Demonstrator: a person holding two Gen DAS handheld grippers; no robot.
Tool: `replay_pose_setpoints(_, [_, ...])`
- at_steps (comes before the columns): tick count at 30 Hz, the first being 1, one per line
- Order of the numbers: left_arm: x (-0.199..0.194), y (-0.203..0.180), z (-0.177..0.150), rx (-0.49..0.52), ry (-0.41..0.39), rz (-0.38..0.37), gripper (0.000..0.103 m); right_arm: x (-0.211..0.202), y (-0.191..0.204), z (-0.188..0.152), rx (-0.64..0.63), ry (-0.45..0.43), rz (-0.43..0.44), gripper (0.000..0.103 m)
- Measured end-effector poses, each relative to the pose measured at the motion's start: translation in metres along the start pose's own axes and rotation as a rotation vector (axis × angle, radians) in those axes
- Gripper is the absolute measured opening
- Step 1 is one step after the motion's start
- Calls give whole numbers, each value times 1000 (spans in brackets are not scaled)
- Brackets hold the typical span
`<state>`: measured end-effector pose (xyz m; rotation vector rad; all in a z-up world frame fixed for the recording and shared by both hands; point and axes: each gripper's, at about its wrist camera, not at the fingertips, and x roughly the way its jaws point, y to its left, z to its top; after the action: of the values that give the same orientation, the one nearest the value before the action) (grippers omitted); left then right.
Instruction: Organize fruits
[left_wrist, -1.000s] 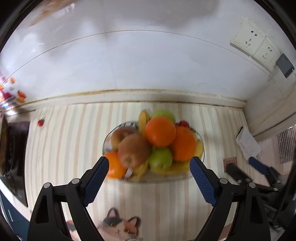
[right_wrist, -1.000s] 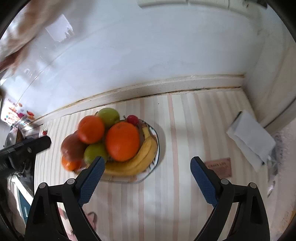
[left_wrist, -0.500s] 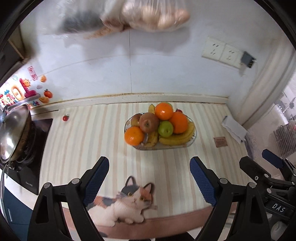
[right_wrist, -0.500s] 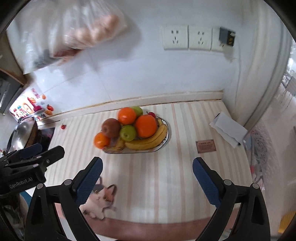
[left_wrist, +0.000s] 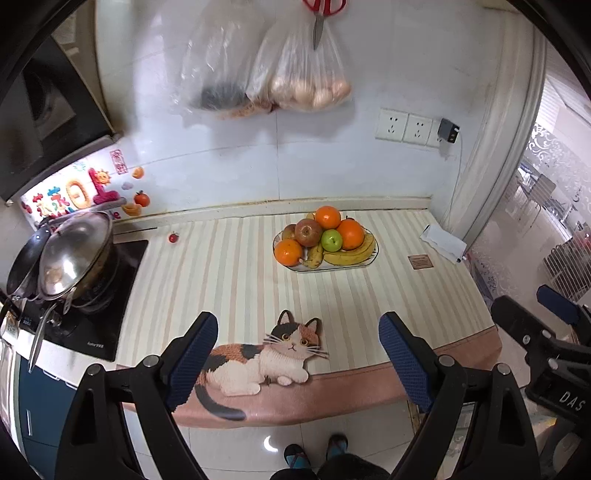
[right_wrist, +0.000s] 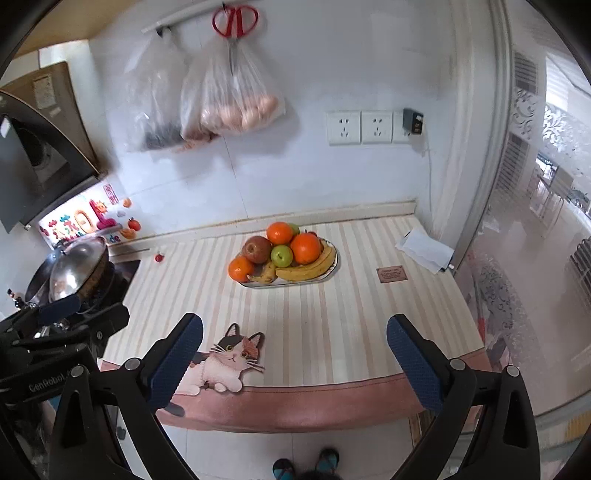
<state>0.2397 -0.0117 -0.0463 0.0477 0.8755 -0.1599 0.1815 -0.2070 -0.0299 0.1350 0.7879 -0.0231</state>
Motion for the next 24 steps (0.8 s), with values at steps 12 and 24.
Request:
replay_pose_setpoints(12, [-50,-11,-27,-46,-63,37,89,-67,5,-12,-68,-69,28,102])
replay_pose_setpoints(24, [-25,-7,-20,-87,-48,76,89,-24,-10,-2,-78,-21,33,102])
